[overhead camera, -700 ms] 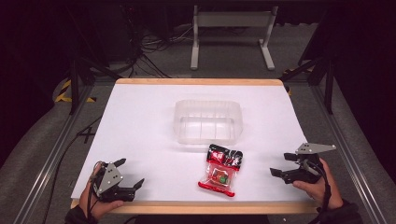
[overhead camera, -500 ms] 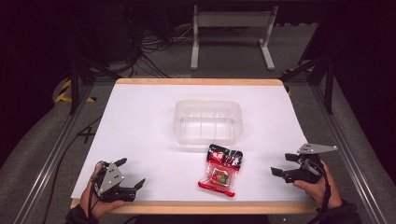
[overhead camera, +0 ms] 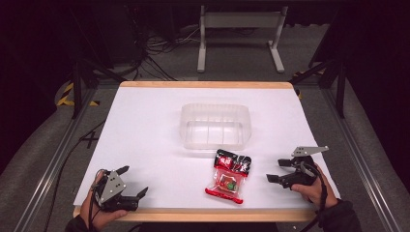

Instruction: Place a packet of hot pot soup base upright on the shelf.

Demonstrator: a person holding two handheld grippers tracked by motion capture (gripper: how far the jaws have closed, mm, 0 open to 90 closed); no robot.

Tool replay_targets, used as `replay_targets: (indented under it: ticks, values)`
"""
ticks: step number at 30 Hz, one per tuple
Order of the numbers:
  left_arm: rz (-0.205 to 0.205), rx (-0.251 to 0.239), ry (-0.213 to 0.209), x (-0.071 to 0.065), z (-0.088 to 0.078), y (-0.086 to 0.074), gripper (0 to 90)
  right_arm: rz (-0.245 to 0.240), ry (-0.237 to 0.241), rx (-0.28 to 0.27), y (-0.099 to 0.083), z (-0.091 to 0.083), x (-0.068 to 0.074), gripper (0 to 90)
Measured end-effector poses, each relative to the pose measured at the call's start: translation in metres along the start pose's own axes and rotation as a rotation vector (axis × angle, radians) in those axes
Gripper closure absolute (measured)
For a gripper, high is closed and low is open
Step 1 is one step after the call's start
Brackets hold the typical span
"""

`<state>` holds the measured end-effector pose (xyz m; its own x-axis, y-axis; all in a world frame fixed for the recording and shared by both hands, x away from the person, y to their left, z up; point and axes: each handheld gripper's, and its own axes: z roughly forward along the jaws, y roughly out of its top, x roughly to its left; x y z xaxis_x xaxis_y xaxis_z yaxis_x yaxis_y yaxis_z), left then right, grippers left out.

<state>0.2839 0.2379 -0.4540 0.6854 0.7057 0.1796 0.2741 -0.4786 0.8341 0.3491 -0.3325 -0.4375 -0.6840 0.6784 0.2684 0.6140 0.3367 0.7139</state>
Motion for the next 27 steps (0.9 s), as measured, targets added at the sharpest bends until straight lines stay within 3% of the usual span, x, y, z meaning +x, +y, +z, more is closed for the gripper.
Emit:
replay_targets:
  ticks: [20,27]
  values:
    - [0.004,0.013,-0.001,-0.001,0.0,-0.001,7.8,0.014,0.167,0.013,0.027,0.052,0.022,6.9]
    - [0.003,0.015,-0.004,-0.002,0.001,-0.001,7.9,0.05,0.251,0.01,0.034,0.068,0.03,7.1]
